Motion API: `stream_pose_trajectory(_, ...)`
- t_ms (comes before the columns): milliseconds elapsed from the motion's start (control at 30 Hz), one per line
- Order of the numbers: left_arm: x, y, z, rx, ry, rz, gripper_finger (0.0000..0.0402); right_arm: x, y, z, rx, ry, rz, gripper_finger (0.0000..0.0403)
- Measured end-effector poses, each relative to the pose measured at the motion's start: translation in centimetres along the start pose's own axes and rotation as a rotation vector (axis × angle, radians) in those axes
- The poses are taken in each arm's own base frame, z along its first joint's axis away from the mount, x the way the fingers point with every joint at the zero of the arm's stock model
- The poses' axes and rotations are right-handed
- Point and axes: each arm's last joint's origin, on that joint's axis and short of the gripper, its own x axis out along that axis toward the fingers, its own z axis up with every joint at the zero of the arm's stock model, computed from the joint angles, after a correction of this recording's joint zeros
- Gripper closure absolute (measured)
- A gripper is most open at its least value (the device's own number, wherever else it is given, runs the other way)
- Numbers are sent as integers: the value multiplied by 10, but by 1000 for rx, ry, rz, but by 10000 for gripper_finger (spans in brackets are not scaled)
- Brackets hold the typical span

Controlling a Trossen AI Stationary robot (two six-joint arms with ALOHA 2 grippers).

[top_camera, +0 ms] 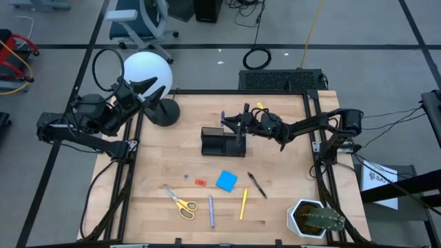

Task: Pick and place office supplies into organizer
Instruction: Put the gray pen into the desk organizer

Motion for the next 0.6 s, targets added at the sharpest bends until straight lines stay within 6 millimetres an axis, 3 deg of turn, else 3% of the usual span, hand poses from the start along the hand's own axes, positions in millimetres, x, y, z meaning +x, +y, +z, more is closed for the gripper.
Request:
stream_pose_trajectory(367, 0, 0, 0, 0, 0, 0, 201, 6, 4, -25, 23, 32, 35, 375)
stream_pose_trajectory(600, 0, 0, 0, 0, 0, 0, 201, 9, 4, -28, 38, 34, 36, 368)
